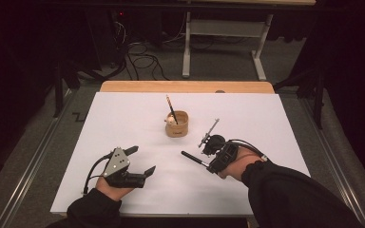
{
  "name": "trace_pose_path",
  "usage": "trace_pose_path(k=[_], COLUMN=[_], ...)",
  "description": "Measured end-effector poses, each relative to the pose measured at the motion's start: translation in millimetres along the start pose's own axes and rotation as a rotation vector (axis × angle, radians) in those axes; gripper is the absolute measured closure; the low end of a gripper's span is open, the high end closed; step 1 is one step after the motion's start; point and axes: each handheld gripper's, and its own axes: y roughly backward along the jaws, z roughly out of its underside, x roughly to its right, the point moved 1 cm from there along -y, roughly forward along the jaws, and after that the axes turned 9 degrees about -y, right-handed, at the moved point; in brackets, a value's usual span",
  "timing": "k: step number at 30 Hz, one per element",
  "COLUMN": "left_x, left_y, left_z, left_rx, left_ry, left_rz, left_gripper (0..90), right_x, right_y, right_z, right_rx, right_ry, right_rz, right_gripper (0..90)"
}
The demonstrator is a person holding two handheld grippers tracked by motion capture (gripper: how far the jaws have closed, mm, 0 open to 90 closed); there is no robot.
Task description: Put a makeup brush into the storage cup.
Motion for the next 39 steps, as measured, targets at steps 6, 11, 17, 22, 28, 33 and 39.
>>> trace_pose_path(k=[6,11,17,22,28,33,39], left_x=[1.8,3.6,4.3,-7.9,-23.3,-19.9,-8.6], left_y=[-0.6,-0.9,-1.5,2.4,8.2,-2.0,-19.4], left_z=[-1.2,-2.1,-9.3,-30.3,-55.3,-56.8,-37.7], left_rx=[-0.014,-0.027,-0.024,0.006,0.052,0.062,-0.015], left_ry=[-0.022,-0.050,-0.076,-0.056,-0.037,-0.041,-0.131], left_rz=[-0.006,-0.015,-0.032,-0.060,-0.088,-0.094,-0.111], left_gripper=[11.2,11.2,11.2,12.0,12.0,12.1,13.0], right_x=[-0.6,-1.2,-1.3,-0.1,3.8,5.9,6.7], right_y=[-2.5,-2.2,-1.7,0.8,5.8,6.2,4.5], right_z=[-0.1,-1.0,-1.3,-0.3,1.1,0.7,0.0], right_rx=[-0.023,-0.026,-0.020,-0.014,0.003,0.004,-0.001], right_ry=[0.011,0.009,0.012,0.011,0.006,0.008,0.008], right_rz=[0.001,-0.005,-0.005,-0.008,-0.002,-0.003,-0.005], right_gripper=[78.7,78.7,78.6,78.6,78.6,78.6,78.6])
